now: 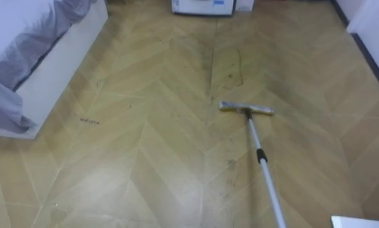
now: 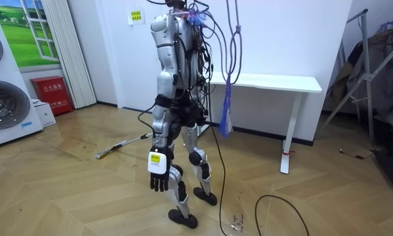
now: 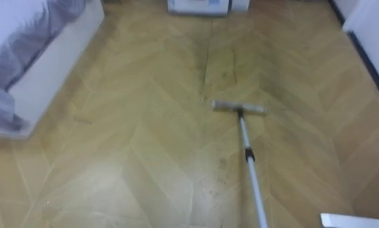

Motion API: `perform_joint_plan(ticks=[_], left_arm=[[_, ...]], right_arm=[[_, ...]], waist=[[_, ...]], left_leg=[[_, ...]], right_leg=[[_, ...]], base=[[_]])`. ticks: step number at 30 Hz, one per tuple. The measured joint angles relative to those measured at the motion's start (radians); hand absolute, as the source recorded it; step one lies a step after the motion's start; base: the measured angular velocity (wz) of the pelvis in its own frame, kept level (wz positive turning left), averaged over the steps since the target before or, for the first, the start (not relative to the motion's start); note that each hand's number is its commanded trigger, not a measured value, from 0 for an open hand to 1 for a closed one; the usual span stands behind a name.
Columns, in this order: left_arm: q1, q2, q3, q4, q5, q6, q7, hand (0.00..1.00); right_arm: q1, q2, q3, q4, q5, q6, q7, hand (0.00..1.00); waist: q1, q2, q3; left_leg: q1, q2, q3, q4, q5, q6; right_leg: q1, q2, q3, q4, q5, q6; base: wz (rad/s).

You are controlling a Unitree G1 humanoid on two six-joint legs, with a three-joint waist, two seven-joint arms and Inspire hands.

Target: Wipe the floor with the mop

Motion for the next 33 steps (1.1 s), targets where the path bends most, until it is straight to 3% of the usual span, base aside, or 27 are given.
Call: perform_joint_plan(ticks=[7,10,12,14,16,17,18,19,21,23,24,25,26,27,28,29,30,31,32,33], left_arm=[[-0.069,-0.003,-0.021,0.025,-0.003,-0.004,0.0,0.0],[-0.094,-0.006,-0.041,0.038,-0.002,-0.004,0.014,0.0],[-0.102,-0.003,-0.04,0.038,-0.001,-0.004,0.018,0.0],[-0.107,0.001,-0.041,0.044,-0.002,-0.004,0.023,0.0],[-0.12,-0.002,-0.04,0.055,-0.006,-0.009,0.034,0.0],[-0.121,-0.001,-0.043,0.062,-0.018,-0.013,0.041,0.0],[-0.122,0.0,-0.05,0.066,-0.034,-0.013,0.048,0.0],[-0.123,0.002,-0.06,0.074,-0.058,-0.013,0.061,0.0],[-0.127,0.004,-0.066,0.082,-0.102,-0.013,0.079,0.0],[-0.132,0.006,-0.081,0.097,-0.134,-0.018,0.08,0.0],[-0.13,0.008,-0.09,0.118,-0.166,-0.02,0.082,0.0],[-0.126,0.012,-0.096,0.13,-0.187,-0.02,0.083,0.0],[-0.111,0.02,-0.127,0.137,-0.231,-0.021,0.09,0.0],[-0.103,0.022,-0.146,0.138,-0.259,-0.024,0.099,0.0],[-0.097,0.023,-0.171,0.142,-0.31,-0.03,0.108,0.0],[-0.084,0.024,-0.177,0.147,-0.35,-0.043,0.109,0.0],[-0.082,0.024,-0.177,0.15,-0.356,-0.049,0.108,0.0],[-0.088,0.028,-0.183,0.15,-0.364,-0.056,0.103,0.0],[-0.083,0.038,-0.196,0.134,-0.357,-0.065,0.096,0.0],[-0.079,0.041,-0.195,0.121,-0.347,-0.068,0.094,0.0]], right_arm=[[-0.039,0.0,0.011,0.02,0.016,0.0,-0.015,1.0],[-0.055,0.002,0.008,0.026,0.02,0.0,-0.033,1.0],[-0.058,0.002,0.007,0.046,0.02,0.0,-0.044,1.0],[-0.053,0.001,-0.002,0.074,0.023,0.0,-0.075,1.0],[-0.054,-0.007,0.001,0.087,0.054,0.0,-0.099,1.0],[-0.054,-0.012,0.009,0.089,0.069,0.0,-0.109,1.0],[-0.052,-0.012,0.015,0.093,0.081,0.0,-0.116,1.0],[-0.05,-0.008,0.022,0.102,0.104,0.0,-0.126,1.0],[-0.067,-0.006,0.023,0.11,0.141,-0.001,-0.141,1.0],[-0.116,-0.007,0.02,0.144,0.145,-0.002,-0.155,1.0],[-0.153,-0.011,0.02,0.162,0.147,-0.001,-0.162,1.0],[-0.173,-0.012,0.021,0.171,0.146,0.0,-0.163,1.0],[-0.217,-0.019,0.023,0.186,0.146,0.012,-0.159,1.0],[-0.244,-0.024,0.026,0.187,0.146,0.017,-0.155,1.0],[-0.301,-0.038,0.029,0.187,0.147,0.022,-0.147,1.0],[-0.368,-0.049,0.03,0.186,0.152,0.02,-0.135,1.0],[-0.403,-0.053,0.031,0.186,0.154,0.016,-0.128,1.0],[-0.455,-0.063,0.033,0.192,0.177,-0.004,-0.111,1.0],[-0.482,-0.07,0.034,0.194,0.208,-0.017,-0.096,1.0],[-0.491,-0.074,0.038,0.194,0.224,-0.024,-0.089,1.0]], waist=[[0.0,0.001,-0.003],[-0.004,0.007,0.0016],[-0.002,-0.002,0.0077],[-0.005,-0.001,0.0111],[0.01,0.002,0.0127],[0.017,0.015,0.0195],[0.017,0.019,0.0199],[0.021,0.029,0.0166],[0.039,0.033,0.0136],[0.057,0.036,0.0116],[0.06,0.033,0.0132],[0.067,0.035,0.0123],[0.089,0.022,0.0144],[0.096,0.023,0.0133],[0.11,0.011,0.0132],[0.125,-0.005,0.0149],[0.132,-0.01,0.0186],[0.134,-0.02,0.0249],[0.139,-0.035,0.0345],[0.14,-0.038,0.0351]], left_leg=[[-0.13,0.002,-0.013,0.028,0.004,0.0],[-0.199,0.0,-0.027,0.072,0.005,0.001],[-0.244,-0.004,-0.037,0.109,0.005,0.001],[-0.32,-0.023,-0.056,0.173,-0.006,0.006],[-0.394,-0.025,-0.058,0.249,-0.034,-0.003],[-0.438,-0.034,-0.062,0.3,-0.051,-0.009],[-0.464,-0.038,-0.066,0.328,-0.059,-0.012],[-0.512,-0.042,-0.074,0.375,-0.077,-0.02],[-0.603,-0.057,-0.085,0.467,-0.094,-0.045],[-0.663,-0.052,-0.083,0.545,-0.098,-0.066],[-0.72,-0.036,-0.065,0.649,-0.082,-0.09],[-0.748,-0.027,-0.046,0.726,-0.06,-0.102],[-0.808,-0.002,-0.007,0.854,0.011,-0.096],[-0.842,0.008,0.009,0.908,0.07,-0.091],[-0.921,0.021,0.032,1.021,0.217,-0.093],[-0.995,0.034,0.059,1.18,0.301,-0.105],[-1.022,0.041,0.076,1.244,0.293,-0.1],[-1.058,0.056,0.111,1.305,0.26,-0.073],[-1.058,0.059,0.137,1.273,0.212,-0.063],[-1.048,0.062,0.145,1.226,0.191,-0.063]], right_leg=[[-0.139,-0.001,-0.008,0.054,-0.001,-0.001],[-0.233,-0.009,0.003,0.139,-0.016,-0.01],[-0.318,-0.028,0.031,0.248,-0.049,-0.018],[-0.417,-0.036,0.107,0.354,-0.093,-0.033],[-0.481,-0.032,0.127,0.42,-0.126,-0.029],[-0.53,-0.033,0.13,0.488,-0.147,-0.032],[-0.562,-0.036,0.134,0.526,-0.16,-0.034],[-0.609,-0.036,0.139,0.588,-0.188,-0.052],[-0.689,-0.033,0.154,0.672,-0.253,-0.069],[-0.735,-0.034,0.156,0.733,-0.3,-0.081],[-0.759,-0.045,0.139,0.787,-0.327,-0.109],[-0.774,-0.043,0.139,0.82,-0.341,-0.122],[-0.791,-0.035,0.151,0.88,-0.365,-0.136],[-0.796,-0.035,0.154,0.904,-0.374,-0.143],[-0.807,-0.033,0.166,0.935,-0.381,-0.153],[-0.818,-0.03,0.189,0.959,-0.383,-0.159],[-0.82,-0.031,0.195,0.964,-0.383,-0.16],[-0.817,-0.037,0.199,0.963,-0.382,-0.16],[-0.813,-0.036,0.216,0.961,-0.384,-0.151],[-0.81,-0.036,0.218,0.958,-0.385,-0.139]], base=[[0.02],[0.12],[0.14],[0.27],[0.05],[0.0],[0.17],[0.17],[0.14],[0.08],[0.03],[-0.15],[-0.26],[-0.35],[-0.32],[-0.33],[-0.21],[0.07],[0.21],[0.33]])
